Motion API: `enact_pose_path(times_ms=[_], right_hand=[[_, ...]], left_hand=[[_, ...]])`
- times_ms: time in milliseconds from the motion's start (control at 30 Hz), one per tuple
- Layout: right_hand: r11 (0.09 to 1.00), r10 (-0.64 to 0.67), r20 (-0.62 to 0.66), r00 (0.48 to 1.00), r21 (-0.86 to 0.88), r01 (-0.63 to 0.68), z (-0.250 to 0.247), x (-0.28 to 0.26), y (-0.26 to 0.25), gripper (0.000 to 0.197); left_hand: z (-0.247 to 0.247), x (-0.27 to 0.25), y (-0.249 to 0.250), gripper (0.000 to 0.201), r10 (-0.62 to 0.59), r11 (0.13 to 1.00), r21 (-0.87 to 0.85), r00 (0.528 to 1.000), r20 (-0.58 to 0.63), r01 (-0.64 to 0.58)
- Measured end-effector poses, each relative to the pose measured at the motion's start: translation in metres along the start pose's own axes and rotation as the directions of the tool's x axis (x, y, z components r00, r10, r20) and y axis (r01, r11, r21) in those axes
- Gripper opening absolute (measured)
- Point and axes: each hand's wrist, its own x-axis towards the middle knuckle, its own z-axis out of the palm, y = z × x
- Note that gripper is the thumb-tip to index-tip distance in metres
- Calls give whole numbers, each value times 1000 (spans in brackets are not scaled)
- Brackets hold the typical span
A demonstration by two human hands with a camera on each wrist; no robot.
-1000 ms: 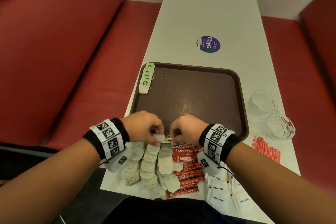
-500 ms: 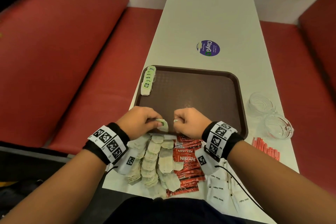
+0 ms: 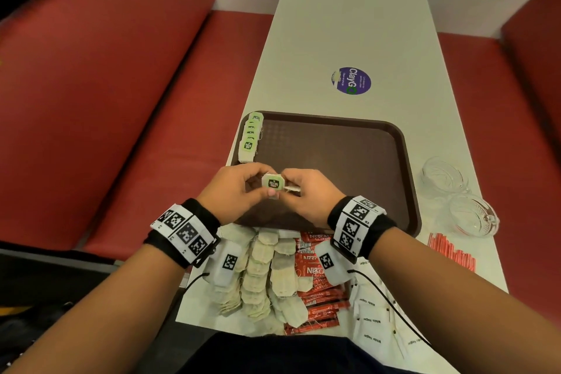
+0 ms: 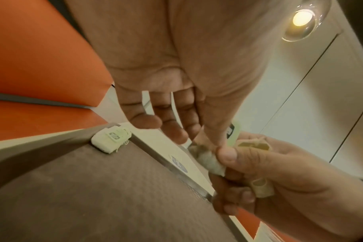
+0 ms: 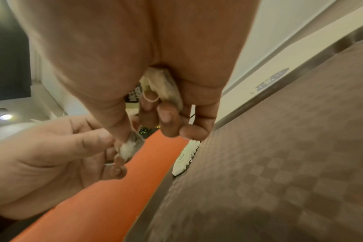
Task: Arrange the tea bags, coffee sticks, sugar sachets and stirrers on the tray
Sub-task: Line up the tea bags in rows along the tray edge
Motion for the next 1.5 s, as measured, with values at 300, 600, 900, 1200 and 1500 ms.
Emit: enact_pose_path(times_ms=[300, 600, 900, 1200, 1500], right_hand=[[989, 132, 16, 991, 61, -133, -4, 4, -1, 18], [980, 175, 33, 984, 86, -178, -7, 0, -1, 13], [972, 217, 33, 976, 80, -219, -12, 0, 4, 15], [970, 222, 60, 973, 88, -226, -16, -1, 2, 4], [989, 146, -74, 986, 3, -146, -15, 3, -4, 10]], left_hand=[[-28, 52, -53, 16, -328, 906, 210, 924, -198, 367], [-28, 97, -84, 23, -467, 797, 307, 853, -235, 521], [-26, 102, -79, 25, -454, 792, 409, 885, -104, 454], [-24, 104, -64, 21, -441, 702, 617, 898, -15, 355], [-26, 63, -4, 17, -17, 994, 106, 990, 138, 2]])
